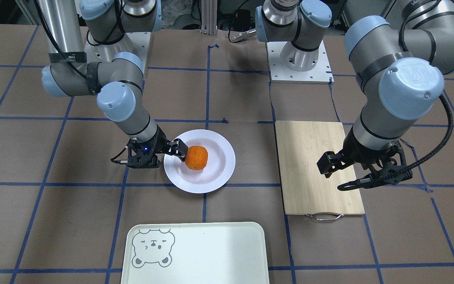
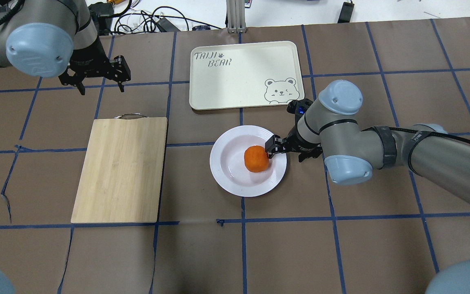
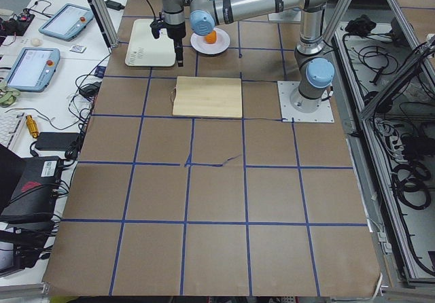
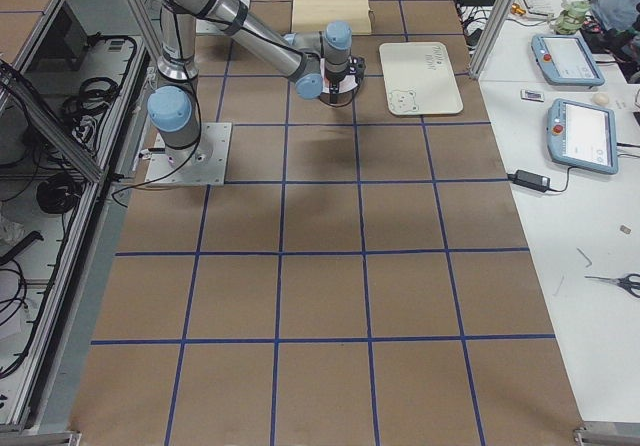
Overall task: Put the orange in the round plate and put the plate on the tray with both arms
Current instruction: 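Grasp the rim of the white plate with the right gripper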
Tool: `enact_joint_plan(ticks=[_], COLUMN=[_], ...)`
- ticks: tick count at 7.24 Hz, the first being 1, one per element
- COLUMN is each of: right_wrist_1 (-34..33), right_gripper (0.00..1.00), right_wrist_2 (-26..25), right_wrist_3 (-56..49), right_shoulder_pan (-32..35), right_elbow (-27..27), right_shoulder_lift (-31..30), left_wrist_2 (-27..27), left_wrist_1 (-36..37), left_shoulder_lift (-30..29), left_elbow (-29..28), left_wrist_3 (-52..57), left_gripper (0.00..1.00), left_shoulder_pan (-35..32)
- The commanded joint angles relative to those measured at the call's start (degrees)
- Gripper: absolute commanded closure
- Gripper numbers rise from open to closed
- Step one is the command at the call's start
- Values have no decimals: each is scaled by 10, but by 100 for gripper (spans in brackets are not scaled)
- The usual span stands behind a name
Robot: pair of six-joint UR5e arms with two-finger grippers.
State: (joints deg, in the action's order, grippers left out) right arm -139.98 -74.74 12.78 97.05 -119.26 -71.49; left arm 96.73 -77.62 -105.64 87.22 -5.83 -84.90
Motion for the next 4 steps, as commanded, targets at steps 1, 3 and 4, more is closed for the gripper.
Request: enact_joint_plan(ticks=[1,3,4], right_wrist_1=[-1,-6,-26], right_gripper=[0,0,0], right_wrist_2=[2,2,2], right_wrist_3=[20,22,31], right_shoulder_pan=[9,9,9], right_elbow=[-2,1,-1], right_shoulder_lift=[4,13,19], left_wrist_2=[-23,-25,-25], left_wrist_1=[-8,-23,-24], left_shoulder_lift=[10,21,24], left_elbow=[-1,1,1], left_wrist_3=[-1,-1,0], left_gripper=[0,0,0], left_shoulder_pan=[3,6,6])
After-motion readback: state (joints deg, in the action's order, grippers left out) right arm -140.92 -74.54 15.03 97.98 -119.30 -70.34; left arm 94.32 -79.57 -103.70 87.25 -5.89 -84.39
